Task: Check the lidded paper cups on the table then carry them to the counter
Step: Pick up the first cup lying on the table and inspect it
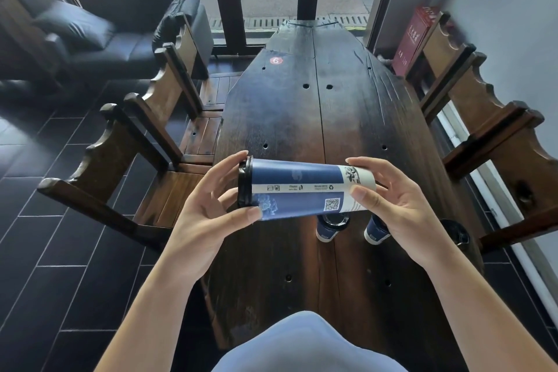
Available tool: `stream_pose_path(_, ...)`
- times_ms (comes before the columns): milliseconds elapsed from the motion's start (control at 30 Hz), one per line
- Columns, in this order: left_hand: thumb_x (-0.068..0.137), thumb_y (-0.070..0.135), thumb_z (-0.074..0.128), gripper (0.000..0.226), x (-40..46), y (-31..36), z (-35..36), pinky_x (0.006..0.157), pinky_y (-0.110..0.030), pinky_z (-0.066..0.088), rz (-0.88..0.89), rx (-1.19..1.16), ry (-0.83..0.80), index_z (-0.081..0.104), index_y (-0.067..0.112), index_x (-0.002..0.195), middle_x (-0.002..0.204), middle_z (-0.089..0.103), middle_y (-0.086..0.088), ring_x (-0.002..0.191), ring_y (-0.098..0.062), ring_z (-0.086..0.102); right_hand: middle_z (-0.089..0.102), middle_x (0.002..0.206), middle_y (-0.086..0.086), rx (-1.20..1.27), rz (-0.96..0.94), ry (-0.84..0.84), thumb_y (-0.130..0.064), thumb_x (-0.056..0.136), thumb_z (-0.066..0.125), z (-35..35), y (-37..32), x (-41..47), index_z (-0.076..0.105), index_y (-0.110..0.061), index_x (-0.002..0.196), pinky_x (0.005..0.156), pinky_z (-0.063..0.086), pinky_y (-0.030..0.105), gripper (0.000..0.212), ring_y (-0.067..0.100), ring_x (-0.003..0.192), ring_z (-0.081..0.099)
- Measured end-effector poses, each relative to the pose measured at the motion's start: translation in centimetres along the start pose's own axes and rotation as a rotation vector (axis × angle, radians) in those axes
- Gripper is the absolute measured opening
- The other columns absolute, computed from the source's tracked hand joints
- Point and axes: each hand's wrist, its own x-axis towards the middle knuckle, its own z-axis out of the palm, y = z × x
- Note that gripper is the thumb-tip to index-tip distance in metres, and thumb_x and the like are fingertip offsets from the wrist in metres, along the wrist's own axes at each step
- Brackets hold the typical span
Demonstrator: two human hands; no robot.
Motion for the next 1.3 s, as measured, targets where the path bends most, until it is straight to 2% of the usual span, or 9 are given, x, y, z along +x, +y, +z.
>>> stream_pose_path(133,0.061,0.038,0.100,0.086,0.5,0.3,0.1,0.096,-0.045,0.060,-0.007,-0.022,-0.004,0.062,0.035,0.139,0.137,0.067,0.000,0.126,-0.031,0.064,0.075,0.102,-0.008,-0.001,0.027,0.007,-0.022,0.083,0.068,-0.1,0.0,0.3,0.061,-0.017,0.127,0.077,0.060,0.026,0.045,0.015,0.099,0.073)
stream_pose_path(267,0.071,0.018,0.085,0.070,1.0,0.3,-0.1,0.095,-0.044,0.060,0.030,-0.033,-0.001,0.065,0.035,0.136,0.134,0.069,0.004,0.123,-0.031,0.066,0.075,0.101,-0.010,-0.008,0.040,0.002,-0.023,0.082,0.069,0.1,0.0,0.6,0.061,-0.019,0.125,0.076,0.060,0.025,0.044,0.014,0.101,0.073)
stream_pose_path(467,0.082,0.015,0.083,0.053,2.1,0.4,0.2,0.101,-0.049,0.058,0.063,-0.109,0.076,0.070,0.034,0.130,0.131,0.071,-0.001,0.123,-0.025,0.067,0.072,0.109,-0.002,-0.012,0.065,-0.026,-0.022,0.080,0.078,0.4,0.5,1.1,0.059,-0.022,0.131,0.078,0.061,0.030,0.054,0.022,0.107,0.072)
stream_pose_path(600,0.073,0.034,0.093,0.085,3.4,0.6,0.2,0.107,-0.052,0.053,0.057,-0.223,0.101,0.055,0.020,0.148,0.137,0.064,-0.013,0.128,-0.029,0.063,0.069,0.121,-0.002,-0.069,0.078,-0.124,-0.028,0.074,0.087,1.1,0.7,1.4,0.054,-0.032,0.138,0.088,0.061,0.039,0.072,0.025,0.113,0.070)
stream_pose_path(700,0.072,0.038,0.094,0.095,4.4,0.7,0.8,0.108,-0.051,0.052,0.059,-0.232,0.102,0.047,0.023,0.153,0.135,0.064,-0.016,0.126,-0.032,0.064,0.068,0.128,-0.004,-0.133,0.092,-0.198,-0.024,0.078,0.088,1.8,0.8,1.6,0.048,-0.042,0.141,0.098,0.057,0.044,0.077,0.021,0.119,0.068)
stream_pose_path(800,0.067,0.048,0.094,0.105,5.3,1.2,1.8,0.100,-0.047,0.057,0.033,-0.207,0.104,0.042,0.024,0.155,0.131,0.069,-0.013,0.116,-0.031,0.070,0.068,0.126,-0.015,-0.206,0.107,-0.249,-0.022,0.080,0.088,2.8,1.1,1.8,0.042,-0.056,0.137,0.101,0.055,0.033,0.081,0.010,0.120,0.066)
stream_pose_path(933,0.059,0.061,0.093,0.113,6.1,1.8,2.9,0.089,-0.041,0.058,-0.023,-0.108,0.088,0.042,0.026,0.154,0.126,0.072,-0.007,0.105,-0.022,0.072,0.062,0.126,-0.020,-0.253,0.117,-0.265,-0.026,0.078,0.090,4.1,1.5,1.9,0.034,-0.055,0.141,0.094,0.054,0.019,0.089,0.002,0.120,0.062)
stream_pose_path(1067,0.057,0.062,0.093,0.103,6.4,1.8,3.5,0.086,-0.039,0.054,-0.067,-0.064,0.081,0.052,0.031,0.145,0.120,0.075,-0.001,0.100,-0.017,0.072,0.055,0.130,-0.018,-0.309,0.097,-0.267,-0.031,0.075,0.092,4.9,1.7,1.9,0.017,-0.059,0.144,0.089,0.052,0.011,0.105,-0.004,0.119,0.058)
stream_pose_path(1300,0.071,0.039,0.081,0.073,6.6,1.5,3.5,0.087,-0.042,0.053,-0.109,-0.031,0.073,0.058,0.021,0.139,0.123,0.075,-0.006,0.102,-0.019,0.072,0.055,0.134,-0.017,-0.375,0.122,-0.326,-0.035,0.073,0.092,4.2,1.6,2.4,0.012,-0.053,0.151,0.099,0.056,0.027,0.113,0.002,0.118,0.062)
